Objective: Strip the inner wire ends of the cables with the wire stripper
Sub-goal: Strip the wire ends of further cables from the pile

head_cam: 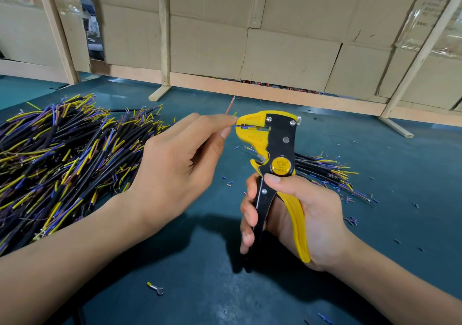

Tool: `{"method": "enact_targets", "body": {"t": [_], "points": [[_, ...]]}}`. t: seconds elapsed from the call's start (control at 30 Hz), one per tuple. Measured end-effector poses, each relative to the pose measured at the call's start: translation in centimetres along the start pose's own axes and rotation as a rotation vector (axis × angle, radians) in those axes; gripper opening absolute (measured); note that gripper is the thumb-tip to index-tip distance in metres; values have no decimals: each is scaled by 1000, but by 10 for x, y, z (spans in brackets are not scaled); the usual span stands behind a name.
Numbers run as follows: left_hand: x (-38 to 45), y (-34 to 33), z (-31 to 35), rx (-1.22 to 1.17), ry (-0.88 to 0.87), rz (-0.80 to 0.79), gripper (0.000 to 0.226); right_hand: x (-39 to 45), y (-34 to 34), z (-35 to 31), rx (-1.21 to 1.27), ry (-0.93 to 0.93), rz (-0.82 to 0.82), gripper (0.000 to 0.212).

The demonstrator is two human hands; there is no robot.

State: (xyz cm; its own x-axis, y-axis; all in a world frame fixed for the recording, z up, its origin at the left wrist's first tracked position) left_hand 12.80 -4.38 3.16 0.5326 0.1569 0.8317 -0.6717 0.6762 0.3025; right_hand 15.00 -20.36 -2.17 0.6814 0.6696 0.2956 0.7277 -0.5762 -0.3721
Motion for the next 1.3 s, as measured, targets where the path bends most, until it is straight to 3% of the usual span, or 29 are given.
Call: {"method": "enact_targets", "body": {"t": [0.53, 0.8, 1.2, 1.3], "points": [[-1, -1, -1, 5, 9, -29, 20, 0, 0, -3, -46, 14, 13, 35], [-2, -7, -2, 12, 25, -96, 24, -2, 10, -4, -107, 10, 163, 23], [17, -1, -12, -53, 87, -590, 39, -1, 24, -10, -44, -178, -17, 27], [18, 2, -15, 36, 34, -688, 47, -3, 30, -20, -67, -230, -49, 27]]}}
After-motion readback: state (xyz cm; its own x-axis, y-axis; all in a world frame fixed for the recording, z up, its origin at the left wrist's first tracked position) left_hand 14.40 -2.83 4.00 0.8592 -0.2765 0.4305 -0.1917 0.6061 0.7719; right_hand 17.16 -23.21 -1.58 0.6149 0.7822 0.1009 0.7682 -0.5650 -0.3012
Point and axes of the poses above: each hand's wrist, its own x-axis towards the middle knuckle, its own y-axis out of the back of the hand, z = x × y, the point moved 5 cm from there along x, towards the middle knuckle, and after that the axes turned 14 degrees about y, right-handed, at the moved point
